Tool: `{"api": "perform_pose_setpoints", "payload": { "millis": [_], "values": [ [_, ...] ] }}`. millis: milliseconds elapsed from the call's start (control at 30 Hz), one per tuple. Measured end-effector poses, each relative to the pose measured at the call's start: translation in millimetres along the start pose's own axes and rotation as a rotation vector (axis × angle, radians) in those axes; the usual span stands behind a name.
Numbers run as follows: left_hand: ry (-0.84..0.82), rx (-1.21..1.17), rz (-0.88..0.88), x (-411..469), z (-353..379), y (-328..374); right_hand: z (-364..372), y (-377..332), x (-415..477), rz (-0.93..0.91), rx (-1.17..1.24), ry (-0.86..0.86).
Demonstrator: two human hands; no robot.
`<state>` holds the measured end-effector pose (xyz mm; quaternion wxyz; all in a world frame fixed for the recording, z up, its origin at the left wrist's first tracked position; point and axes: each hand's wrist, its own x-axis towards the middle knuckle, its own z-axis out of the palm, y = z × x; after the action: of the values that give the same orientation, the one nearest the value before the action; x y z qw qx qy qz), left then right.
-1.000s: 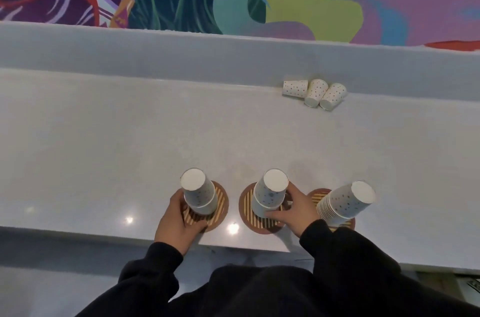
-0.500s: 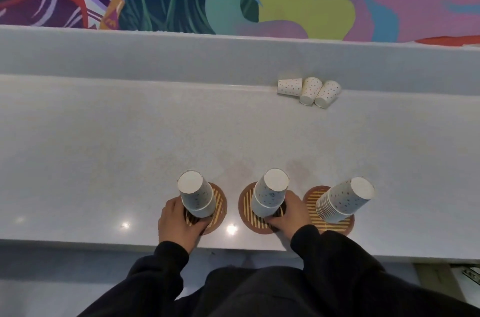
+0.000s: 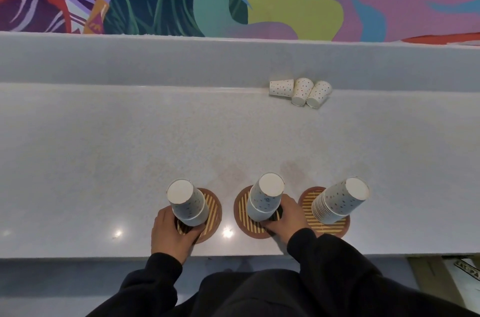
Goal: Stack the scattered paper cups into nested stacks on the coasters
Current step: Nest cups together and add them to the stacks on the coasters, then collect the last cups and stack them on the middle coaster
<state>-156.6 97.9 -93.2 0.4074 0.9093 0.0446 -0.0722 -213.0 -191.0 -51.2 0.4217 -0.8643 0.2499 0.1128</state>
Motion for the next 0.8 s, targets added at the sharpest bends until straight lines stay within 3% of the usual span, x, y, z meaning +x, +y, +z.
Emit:
{"api": "perform_pose_setpoints", "payload": {
  "millis": [567,700,800],
  "values": [
    [0.008,-0.001,0.005,0.6,-1.9,2.5,2.5,6.4,1.3,-0.003,0.047,-0.018],
    [-0.034,-0.009,0.082,-8.5,-21.0,14.2,-20.8,-2.7,-10.7,0.004,0.148,0.013],
    [0.028,0.003,0.134,-22.2,-51.2,34.2,-66.9,-27.9,-30.7,-0.079,0.302,0.092]
  ]
}}
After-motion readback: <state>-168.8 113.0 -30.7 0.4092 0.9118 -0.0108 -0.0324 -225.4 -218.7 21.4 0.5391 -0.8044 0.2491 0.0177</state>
